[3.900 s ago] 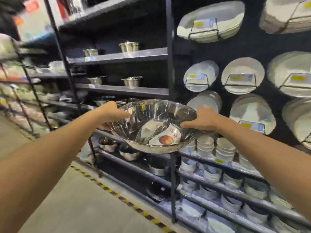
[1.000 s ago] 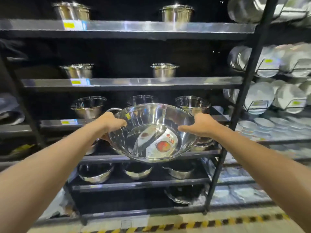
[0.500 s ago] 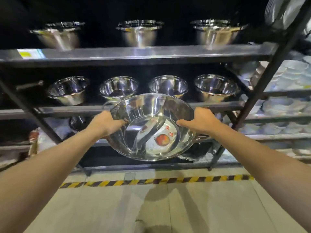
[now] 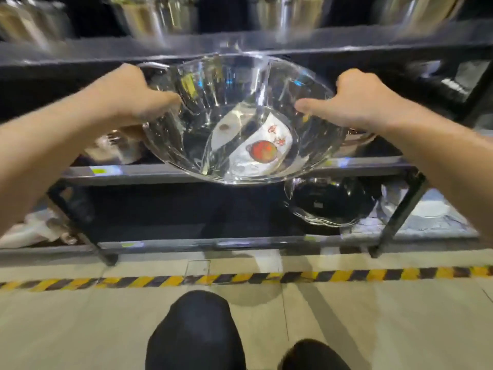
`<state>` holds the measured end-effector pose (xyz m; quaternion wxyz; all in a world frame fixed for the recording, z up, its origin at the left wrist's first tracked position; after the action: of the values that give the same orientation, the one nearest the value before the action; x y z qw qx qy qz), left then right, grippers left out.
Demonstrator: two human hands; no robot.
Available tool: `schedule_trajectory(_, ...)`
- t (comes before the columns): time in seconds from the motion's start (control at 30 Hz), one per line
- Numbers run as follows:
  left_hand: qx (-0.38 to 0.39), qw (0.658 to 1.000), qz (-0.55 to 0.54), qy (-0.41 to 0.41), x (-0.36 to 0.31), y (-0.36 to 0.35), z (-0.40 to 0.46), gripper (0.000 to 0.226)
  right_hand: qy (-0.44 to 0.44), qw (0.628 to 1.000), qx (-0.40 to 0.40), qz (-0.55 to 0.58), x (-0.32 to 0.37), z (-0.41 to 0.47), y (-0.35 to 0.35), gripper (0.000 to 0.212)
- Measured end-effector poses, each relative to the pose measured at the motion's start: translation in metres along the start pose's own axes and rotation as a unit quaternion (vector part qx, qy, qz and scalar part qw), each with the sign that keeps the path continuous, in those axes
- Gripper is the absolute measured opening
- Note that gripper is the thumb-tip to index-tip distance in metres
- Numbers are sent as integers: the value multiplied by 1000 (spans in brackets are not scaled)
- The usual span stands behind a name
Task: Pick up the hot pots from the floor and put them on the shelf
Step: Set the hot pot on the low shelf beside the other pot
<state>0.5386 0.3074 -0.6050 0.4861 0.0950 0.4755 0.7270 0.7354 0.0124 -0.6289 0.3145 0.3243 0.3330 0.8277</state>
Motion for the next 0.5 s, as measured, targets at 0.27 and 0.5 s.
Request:
schedule_trajectory(0.27, 22, 997, -28, 64, 34, -32, -80, 66, -22, 999, 18, 26, -9, -73, -39, 73)
schedule_trajectory(0.5, 71, 995, -17, 70, 76, -93, -132, 52, -10, 995, 96, -19, -20, -122, -100, 70)
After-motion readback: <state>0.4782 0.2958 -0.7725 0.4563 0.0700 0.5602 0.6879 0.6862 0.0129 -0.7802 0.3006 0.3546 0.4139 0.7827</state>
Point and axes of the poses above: each hand's wrist, its own z-axis towards the middle knuckle, its own y-axis out of the back of the hand, x = y × z, the point moved 5 cm from there along z, towards the middle knuckle, and after that the axes turned 14 degrees about -x, right-handed, at the moved point
